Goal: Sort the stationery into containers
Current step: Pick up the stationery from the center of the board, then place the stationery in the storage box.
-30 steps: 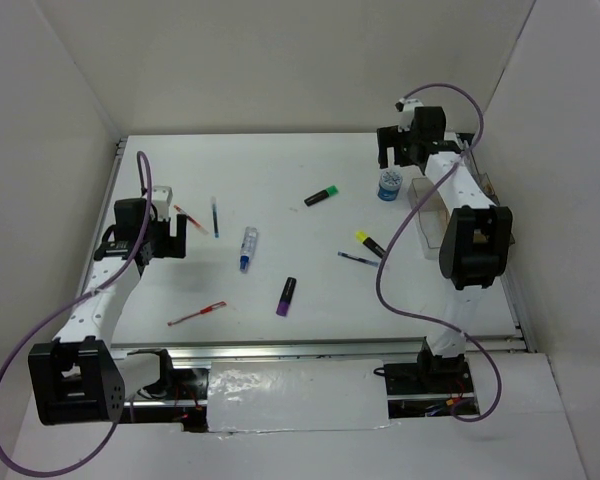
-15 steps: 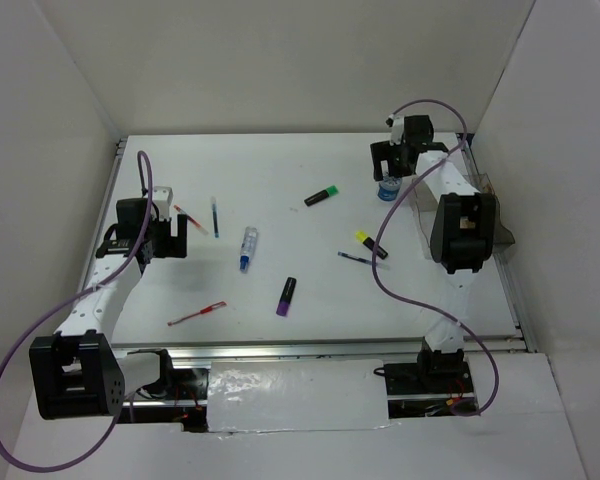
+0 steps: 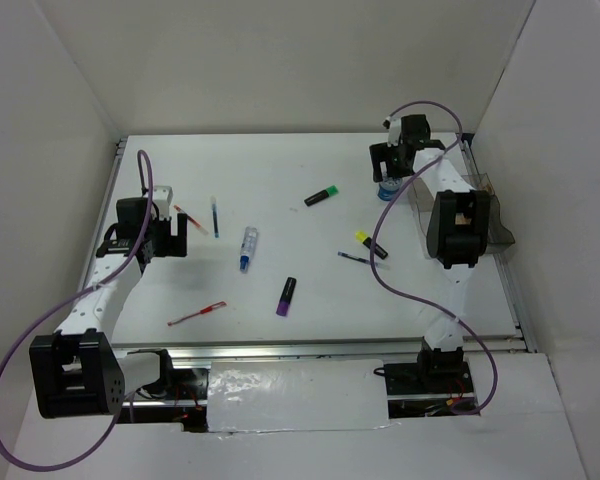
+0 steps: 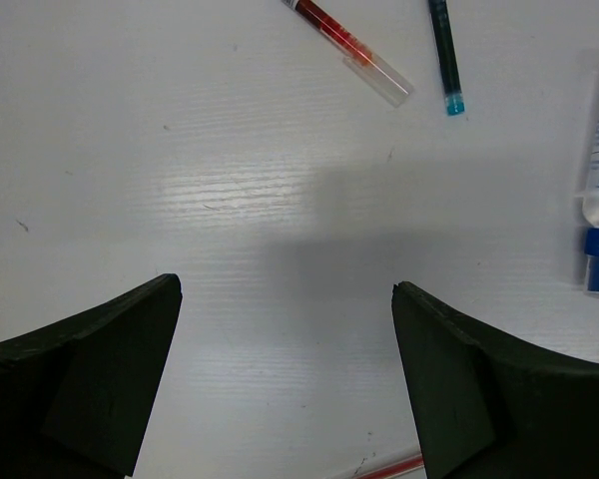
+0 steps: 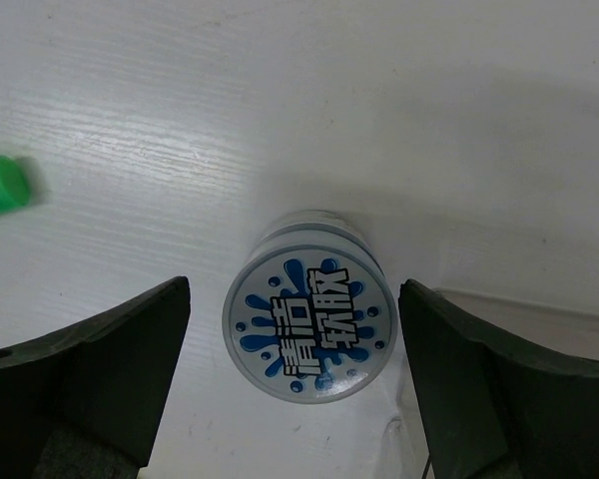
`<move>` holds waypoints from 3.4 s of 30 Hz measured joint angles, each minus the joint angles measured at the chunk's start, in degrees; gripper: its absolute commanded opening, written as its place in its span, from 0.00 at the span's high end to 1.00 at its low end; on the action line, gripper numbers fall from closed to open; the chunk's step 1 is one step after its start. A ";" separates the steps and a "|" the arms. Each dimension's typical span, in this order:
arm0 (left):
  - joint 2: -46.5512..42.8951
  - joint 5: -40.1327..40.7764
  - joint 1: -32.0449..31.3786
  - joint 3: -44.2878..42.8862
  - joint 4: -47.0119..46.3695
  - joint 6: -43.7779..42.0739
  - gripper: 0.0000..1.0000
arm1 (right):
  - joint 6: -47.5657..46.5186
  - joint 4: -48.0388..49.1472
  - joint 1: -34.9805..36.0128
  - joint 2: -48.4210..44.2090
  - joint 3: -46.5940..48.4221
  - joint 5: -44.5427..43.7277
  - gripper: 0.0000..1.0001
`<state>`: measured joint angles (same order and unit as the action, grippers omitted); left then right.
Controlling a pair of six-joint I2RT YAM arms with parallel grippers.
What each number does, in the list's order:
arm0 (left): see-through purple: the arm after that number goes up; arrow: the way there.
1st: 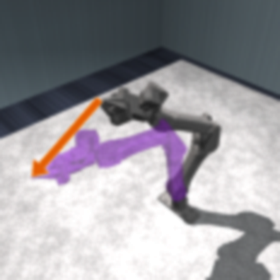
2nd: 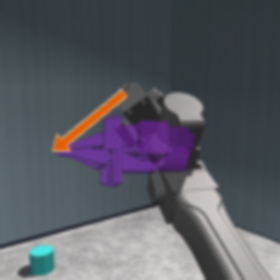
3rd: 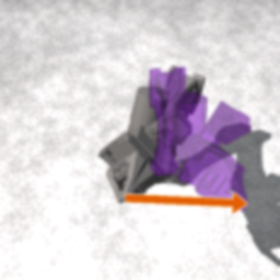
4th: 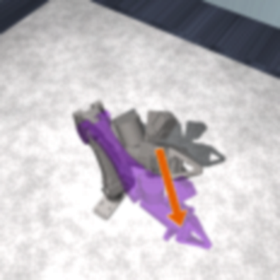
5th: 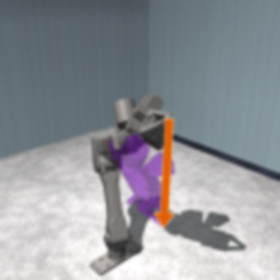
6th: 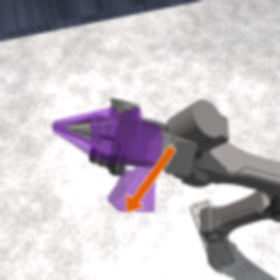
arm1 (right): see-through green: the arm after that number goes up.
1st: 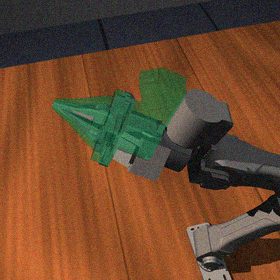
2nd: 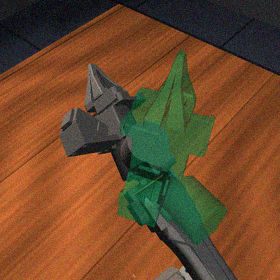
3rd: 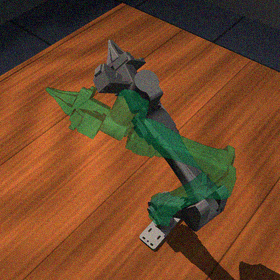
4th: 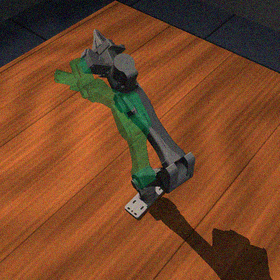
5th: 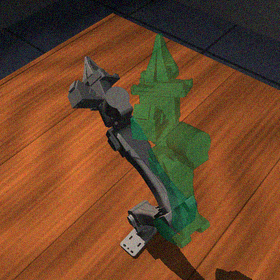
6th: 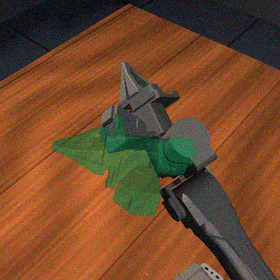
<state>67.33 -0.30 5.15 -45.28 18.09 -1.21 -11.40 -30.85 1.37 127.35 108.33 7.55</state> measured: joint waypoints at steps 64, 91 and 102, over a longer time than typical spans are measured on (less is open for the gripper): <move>1.14 -0.02 -0.04 0.00 -1.44 0.02 0.01 | -5.14 -14.32 -10.23 -36.15 -11.45 8.98 0.89; 0.39 -1.09 -0.04 0.02 -1.42 0.04 0.01 | -17.14 3.19 -28.09 -40.61 -36.02 -10.99 0.98; 0.33 -1.09 -0.04 0.02 -1.40 0.04 0.01 | -18.91 7.80 -28.06 -36.63 -38.01 -12.17 0.99</move>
<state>67.66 -1.39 5.10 -45.25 16.69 -1.17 -30.30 -23.05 -26.70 90.72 70.32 -4.62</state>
